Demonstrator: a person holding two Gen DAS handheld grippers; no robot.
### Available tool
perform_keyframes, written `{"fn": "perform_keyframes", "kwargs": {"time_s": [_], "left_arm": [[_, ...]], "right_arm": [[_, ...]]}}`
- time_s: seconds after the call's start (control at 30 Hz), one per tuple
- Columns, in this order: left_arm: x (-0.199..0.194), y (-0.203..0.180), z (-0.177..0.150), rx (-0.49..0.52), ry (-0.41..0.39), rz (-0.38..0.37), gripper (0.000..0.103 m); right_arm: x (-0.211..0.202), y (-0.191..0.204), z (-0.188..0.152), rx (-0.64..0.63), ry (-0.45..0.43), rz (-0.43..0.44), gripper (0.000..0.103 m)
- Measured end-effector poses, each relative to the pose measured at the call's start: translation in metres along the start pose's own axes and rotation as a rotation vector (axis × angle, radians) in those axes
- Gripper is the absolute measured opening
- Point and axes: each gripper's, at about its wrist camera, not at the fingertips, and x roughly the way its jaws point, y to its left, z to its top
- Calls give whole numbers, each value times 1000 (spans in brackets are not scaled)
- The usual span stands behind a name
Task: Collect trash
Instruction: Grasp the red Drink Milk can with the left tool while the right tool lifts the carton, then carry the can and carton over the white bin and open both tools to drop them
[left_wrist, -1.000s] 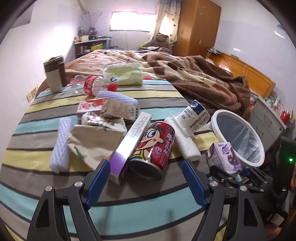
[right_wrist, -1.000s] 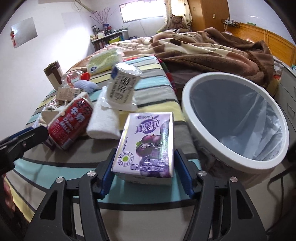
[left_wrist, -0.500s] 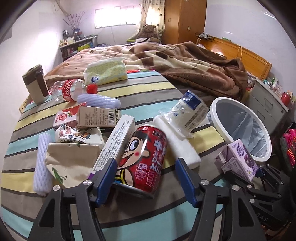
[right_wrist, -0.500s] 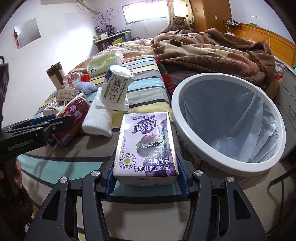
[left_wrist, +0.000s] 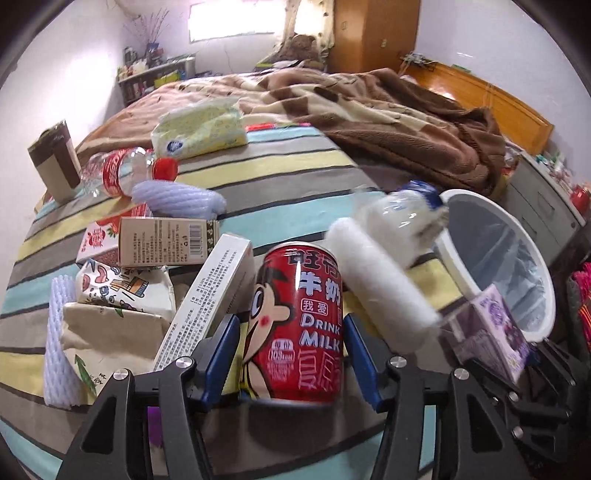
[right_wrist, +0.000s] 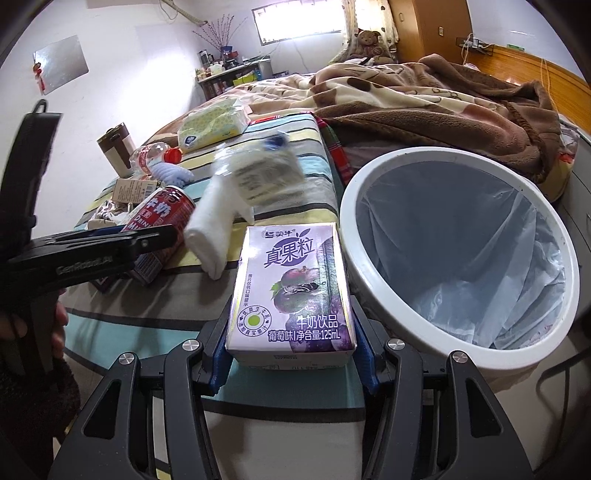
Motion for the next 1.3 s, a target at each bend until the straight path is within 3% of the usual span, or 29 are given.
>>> {"fn": "perform_keyframes", "kwargs": {"time_s": [0.3, 0.73, 1.3], "left_arm": [[11, 2, -2, -28, 34, -11, 52], [-32, -1, -8, -65, -50, -37, 52], [-68, -91, 11, 52, -143, -117, 52]], "right_arm": [[-1, -2, 0, -18, -10, 20, 56], [-25, -9, 13, -8, -80, 25, 55], [-57, -63, 37, 36, -168, -66, 55]]}}
